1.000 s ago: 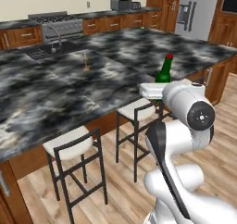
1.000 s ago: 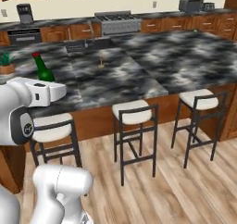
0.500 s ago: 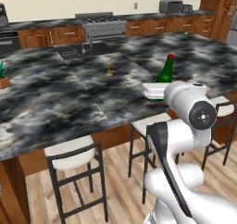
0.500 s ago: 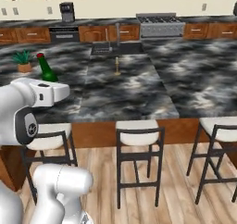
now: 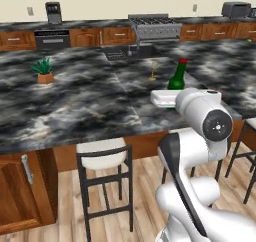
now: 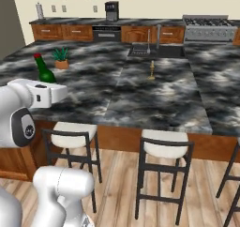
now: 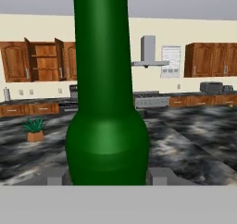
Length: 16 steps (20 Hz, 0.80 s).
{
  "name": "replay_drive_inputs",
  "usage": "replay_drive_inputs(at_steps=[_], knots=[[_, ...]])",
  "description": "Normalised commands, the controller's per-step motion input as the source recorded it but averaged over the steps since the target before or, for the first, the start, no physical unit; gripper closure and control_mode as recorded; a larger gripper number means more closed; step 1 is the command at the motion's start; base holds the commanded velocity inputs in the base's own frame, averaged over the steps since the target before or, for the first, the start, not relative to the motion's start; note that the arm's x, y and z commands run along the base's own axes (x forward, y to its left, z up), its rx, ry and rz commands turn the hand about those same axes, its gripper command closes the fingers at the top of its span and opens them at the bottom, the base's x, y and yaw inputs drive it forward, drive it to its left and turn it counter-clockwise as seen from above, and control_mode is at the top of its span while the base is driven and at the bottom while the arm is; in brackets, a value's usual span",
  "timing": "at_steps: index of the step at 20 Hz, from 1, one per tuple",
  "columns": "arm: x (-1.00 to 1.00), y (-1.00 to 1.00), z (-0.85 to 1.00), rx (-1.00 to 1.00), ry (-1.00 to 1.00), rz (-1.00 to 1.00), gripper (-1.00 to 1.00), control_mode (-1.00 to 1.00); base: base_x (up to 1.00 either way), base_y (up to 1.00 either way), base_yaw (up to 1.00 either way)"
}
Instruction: Open the cabinet directly in front. Then move the beer and the mug to the dining counter with the candle on it.
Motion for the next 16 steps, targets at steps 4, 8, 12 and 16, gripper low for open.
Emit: replay_drive_inputs(at_steps=[4,8,12,16], knots=[[0.00,0.00,0.00,0.00,0.00,0.00,1.00,1.00,0.26,-0.20,0.05],[0.00,0.00,0.00,0.00,0.00,0.00,1.00,1.00,0.39,-0.69,0.11],[0.00,0.00,0.00,0.00,0.00,0.00,1.00,1.00,0.59,-0.24,0.03],[0.00,0.00,0.00,0.00,0.00,0.00,1.00,1.00,0.85,-0.06,0.00]])
